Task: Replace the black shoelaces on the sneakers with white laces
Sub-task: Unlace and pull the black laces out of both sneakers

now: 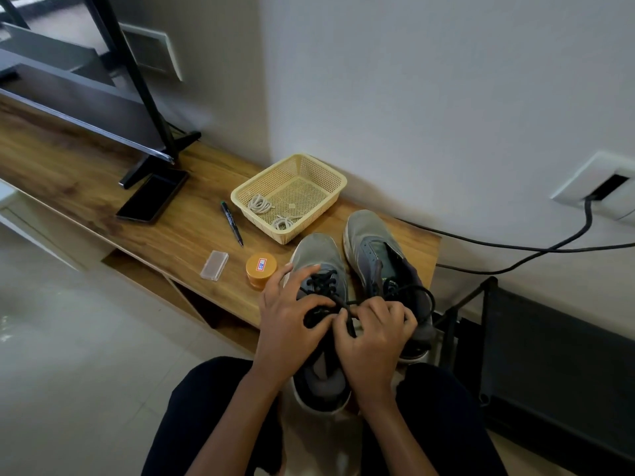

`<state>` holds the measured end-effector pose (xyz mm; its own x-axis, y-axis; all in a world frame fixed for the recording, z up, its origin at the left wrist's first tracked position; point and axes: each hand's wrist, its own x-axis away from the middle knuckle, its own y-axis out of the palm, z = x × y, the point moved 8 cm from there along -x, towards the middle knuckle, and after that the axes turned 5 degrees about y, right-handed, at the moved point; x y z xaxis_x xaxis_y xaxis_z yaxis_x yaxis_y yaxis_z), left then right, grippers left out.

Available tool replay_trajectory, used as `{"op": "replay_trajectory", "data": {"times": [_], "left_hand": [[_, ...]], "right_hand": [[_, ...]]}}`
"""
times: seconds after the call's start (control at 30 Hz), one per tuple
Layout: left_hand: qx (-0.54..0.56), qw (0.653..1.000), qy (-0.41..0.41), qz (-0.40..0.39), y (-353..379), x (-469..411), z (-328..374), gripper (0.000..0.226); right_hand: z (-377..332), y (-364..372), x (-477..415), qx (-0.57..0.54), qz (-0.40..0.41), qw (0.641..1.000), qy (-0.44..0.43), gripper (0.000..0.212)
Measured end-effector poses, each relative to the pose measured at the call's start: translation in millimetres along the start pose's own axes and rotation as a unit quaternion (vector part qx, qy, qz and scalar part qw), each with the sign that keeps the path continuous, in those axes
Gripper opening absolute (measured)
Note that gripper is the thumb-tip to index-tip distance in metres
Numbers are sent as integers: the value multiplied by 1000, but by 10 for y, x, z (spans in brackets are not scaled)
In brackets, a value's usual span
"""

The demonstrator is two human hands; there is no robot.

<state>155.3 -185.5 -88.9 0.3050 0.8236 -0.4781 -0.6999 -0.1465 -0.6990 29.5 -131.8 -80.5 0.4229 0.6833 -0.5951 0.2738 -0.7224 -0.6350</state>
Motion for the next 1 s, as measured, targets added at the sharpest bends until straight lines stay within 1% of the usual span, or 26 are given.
{"op": "replay_trajectory", "data": {"times": [0.1, 0.2, 0.3, 0.4, 0.5, 0.57, 0.6, 0.63, 0.67, 0.73, 0.77, 0.8, 0.83, 0.87, 1.0], "left_hand": [[24, 1000, -7, 16, -6, 0, -24, 25], [87, 993, -64, 55, -53, 22, -99, 24], [137, 977, -131, 93, -92, 74, -173, 25], [204, 943, -215, 150, -153, 151, -344, 16], [249, 889, -302, 239, -269, 264, -529, 9], [251, 861, -362, 254, -239, 346, -566, 6], [243, 858, -375, 253, -216, 362, -550, 11], [226, 868, -363, 253, -231, 344, -506, 19], [198, 891, -322, 251, -272, 294, -446, 28], [120, 950, -189, 216, -335, 143, -240, 40], [78, 973, -124, 180, -318, 83, -128, 39], [42, 987, -73, 139, -273, 49, -27, 33], [17, 994, -39, 103, -220, 34, 55, 26], [1, 997, -22, 77, -167, 32, 99, 20], [-30, 999, -20, 34, -73, 45, 35, 18]], "right_hand": [[-10, -5, -4, 10, 3, 1000, 0, 16], [-21, -7, 11, 29, 6, 1000, 9, 17], [-30, -6, 13, 31, 7, 999, 9, 17], [-22, -7, 9, 27, 5, 1000, 12, 16], [-50, -4, 12, 28, 2, 1000, 4, 16], [-65, 2, 8, 28, 0, 1000, 2, 16], [-56, 4, 7, 28, 0, 1000, 4, 16], [-43, 2, 5, 27, -2, 1000, 7, 16], [-31, -1, 1, 26, -4, 1000, 10, 17], [-22, -10, -8, 27, -10, 1000, 11, 17], [-27, -16, -10, 28, -13, 999, 10, 17], [-33, -22, -15, 29, -14, 999, 8, 17], [-36, -29, -20, 30, -15, 999, 6, 18], [-36, -34, -25, 31, -14, 999, 5, 18], [-43, -46, -25, 33, -7, 999, 2, 19]]}}
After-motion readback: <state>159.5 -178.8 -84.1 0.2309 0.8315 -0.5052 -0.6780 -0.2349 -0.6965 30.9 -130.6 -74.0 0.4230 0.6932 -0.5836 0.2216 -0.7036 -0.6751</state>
